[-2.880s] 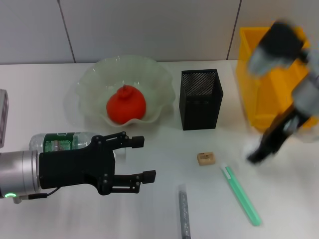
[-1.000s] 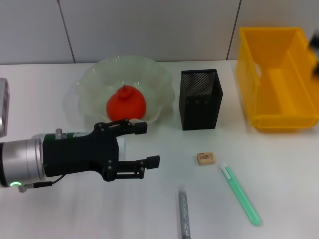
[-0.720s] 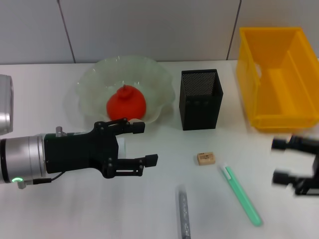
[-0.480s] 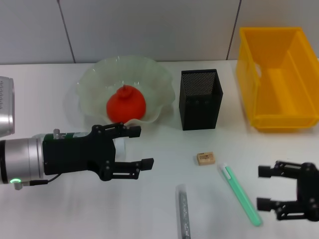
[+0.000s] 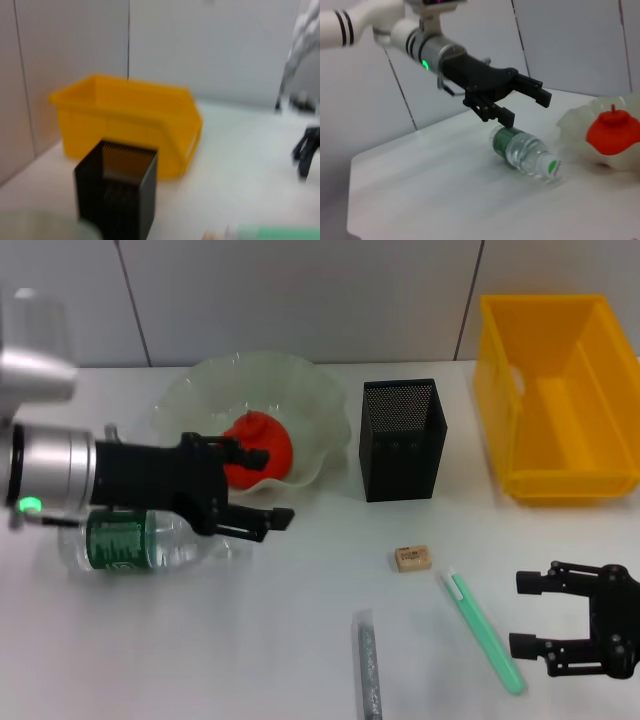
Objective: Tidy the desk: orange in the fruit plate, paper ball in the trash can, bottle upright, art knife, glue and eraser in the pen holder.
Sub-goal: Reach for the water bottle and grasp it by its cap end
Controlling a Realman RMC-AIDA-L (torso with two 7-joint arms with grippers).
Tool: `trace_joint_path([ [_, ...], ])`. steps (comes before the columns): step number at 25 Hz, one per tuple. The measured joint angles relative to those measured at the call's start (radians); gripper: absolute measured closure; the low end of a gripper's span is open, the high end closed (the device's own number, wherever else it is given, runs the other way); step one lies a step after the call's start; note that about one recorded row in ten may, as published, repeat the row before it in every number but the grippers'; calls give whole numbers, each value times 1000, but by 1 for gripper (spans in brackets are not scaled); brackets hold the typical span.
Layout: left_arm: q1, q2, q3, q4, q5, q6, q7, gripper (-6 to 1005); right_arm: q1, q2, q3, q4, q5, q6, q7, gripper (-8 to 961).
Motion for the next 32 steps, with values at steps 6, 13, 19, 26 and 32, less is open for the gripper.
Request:
trace_joint_path([
  [6,-128,-21,50,196,374,49,-243,157,5,-4,22,0,-5,4,6,130],
  [13,-200,-24,249,264,517,84,-399,158,3,-4,45,0,-8,5,10,131],
  [19,-215,-30,367,233,564,14,-437,158,1,-3,60,0,-10,5,11,131],
  [26,-210,-31,424,192,577,-62,-437,159,1,-3,63,0,-10,5,11,130],
  [32,-210,-31,456,122,605,-140,-418,160,1,0,76,0,-10,-4,12,130],
])
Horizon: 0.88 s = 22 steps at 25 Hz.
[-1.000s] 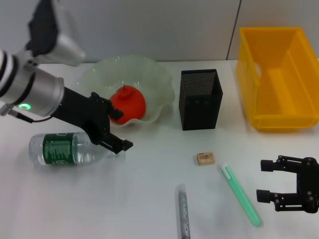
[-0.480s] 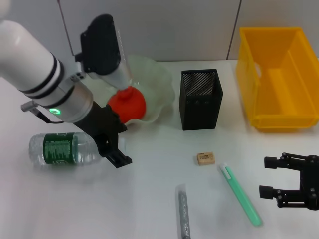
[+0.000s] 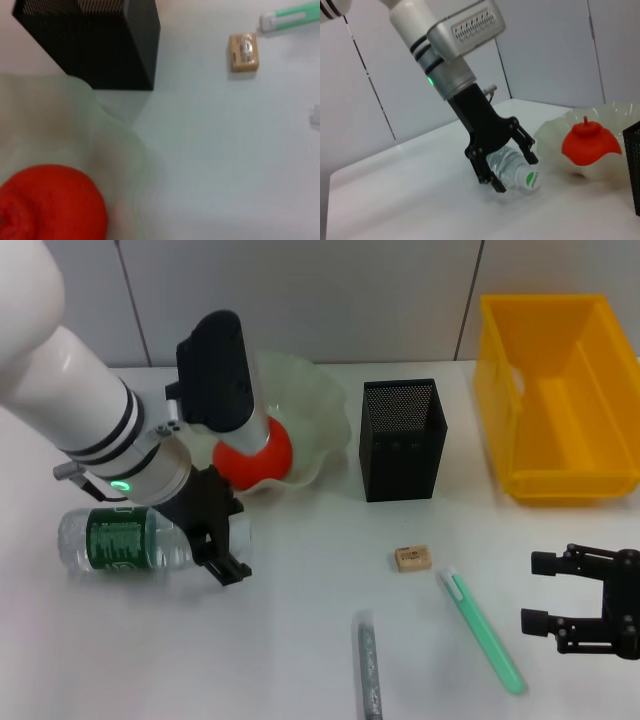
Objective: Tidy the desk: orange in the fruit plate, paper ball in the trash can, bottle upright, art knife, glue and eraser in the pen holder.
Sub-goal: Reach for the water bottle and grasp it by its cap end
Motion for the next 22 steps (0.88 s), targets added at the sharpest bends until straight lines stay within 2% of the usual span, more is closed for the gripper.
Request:
trace_joint_path([
  [19,8,0,86,-49,45,-112,26,162,2,3,8,0,0,-5,25,131],
  [22,8,0,98,-49,51,-122,26,362,2,3,8,0,0,-5,27,131],
])
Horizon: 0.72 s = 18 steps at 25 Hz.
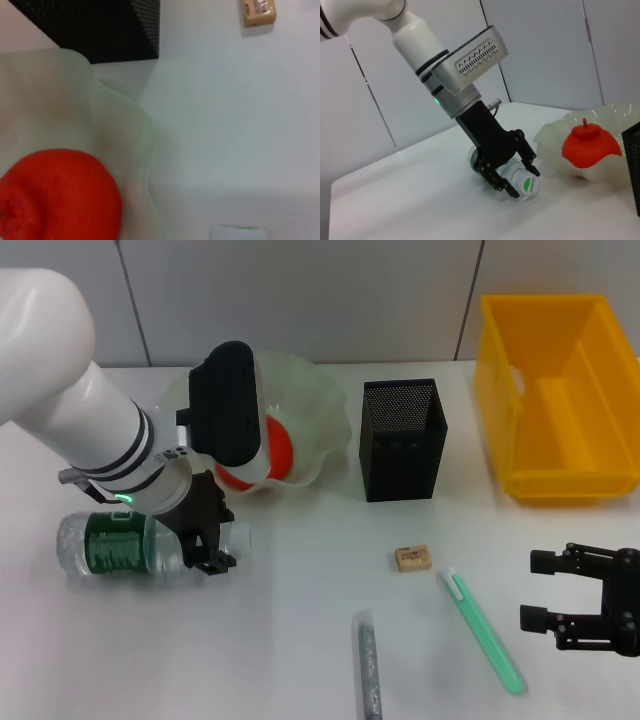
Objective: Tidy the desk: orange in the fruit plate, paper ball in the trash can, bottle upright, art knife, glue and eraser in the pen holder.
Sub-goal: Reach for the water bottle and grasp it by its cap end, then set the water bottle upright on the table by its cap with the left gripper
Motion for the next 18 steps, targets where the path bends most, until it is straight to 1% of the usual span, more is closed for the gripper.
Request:
trace_joint_path([
  [5,-1,0,-8,17,-2,13,-9,535,2,-1,2,0,3,0,1,131],
  [7,-1,1,-17,25,-5,24,-10,538,3,-1,2,0,3,0,3,131],
  [9,-1,2,-50,51,-12,60,-11,541,5,-2,2,0,4,0,9,131],
  [10,-1,3,-104,83,-41,117,-11,542,7,-3,2,0,7,0,14,131],
  [11,-1,3,-104,83,-41,117,-11,544,7,-3,2,0,7,0,14,131],
  [14,-6,10,-263,144,-129,260,6,549,8,-4,2,0,14,0,16,131],
  [15,-9,13,-365,175,-166,327,23,550,9,-4,2,0,14,-1,16,131],
  [16,-9,13,-365,175,-166,327,23,550,9,-4,2,0,14,-1,16,131],
  [17,-9,14,-421,190,-180,364,36,550,10,-4,2,0,14,-1,17,131],
  [18,-10,15,-458,194,-185,381,44,550,11,-4,2,0,14,-1,17,131],
])
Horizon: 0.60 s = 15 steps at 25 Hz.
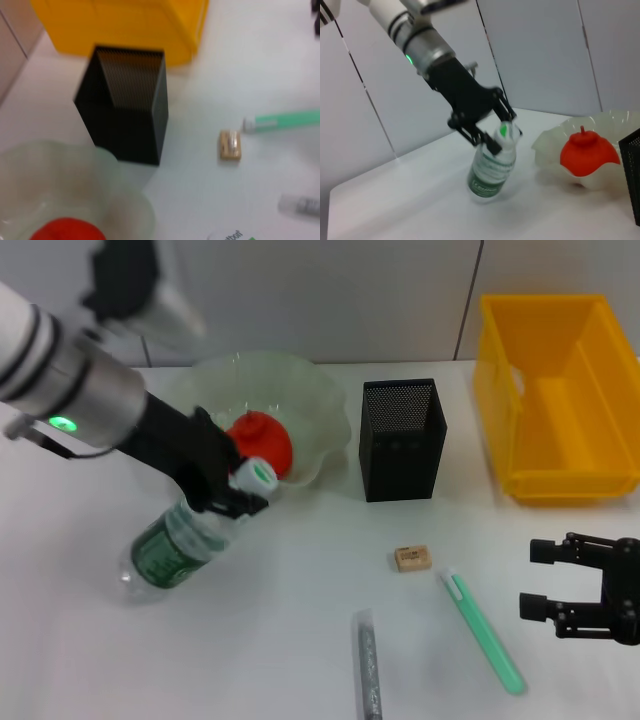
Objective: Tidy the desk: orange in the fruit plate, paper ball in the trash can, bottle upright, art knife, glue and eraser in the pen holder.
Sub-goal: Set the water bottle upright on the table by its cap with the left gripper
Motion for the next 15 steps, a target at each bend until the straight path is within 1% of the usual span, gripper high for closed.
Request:
trace_joint_path([
  [2,3,2,-70,2,-5,31,20,551,3,0,0,0,1,0,0,130],
  [3,3,2,-70,2,-5,31,20,551,3,0,0,0,1,0,0,130],
  [4,8,4,-102,0,-11,43,31,551,3,0,0,0,1,0,0,130],
  [6,8,4,-102,0,-11,43,31,552,3,1,0,0,1,-1,0,130],
  [7,24,13,-177,-5,-49,86,53,553,4,1,0,0,1,-2,0,130],
  [8,41,25,-211,-3,-90,107,59,554,4,1,0,0,1,-2,0,130],
  [12,90,66,-257,-6,-196,124,66,554,5,0,0,0,1,-8,1,130],
  [14,117,81,-266,-12,-240,117,69,554,4,-1,0,0,1,-9,1,131],
  [15,143,91,-273,-14,-271,106,77,554,4,-2,0,0,1,-10,1,131],
])
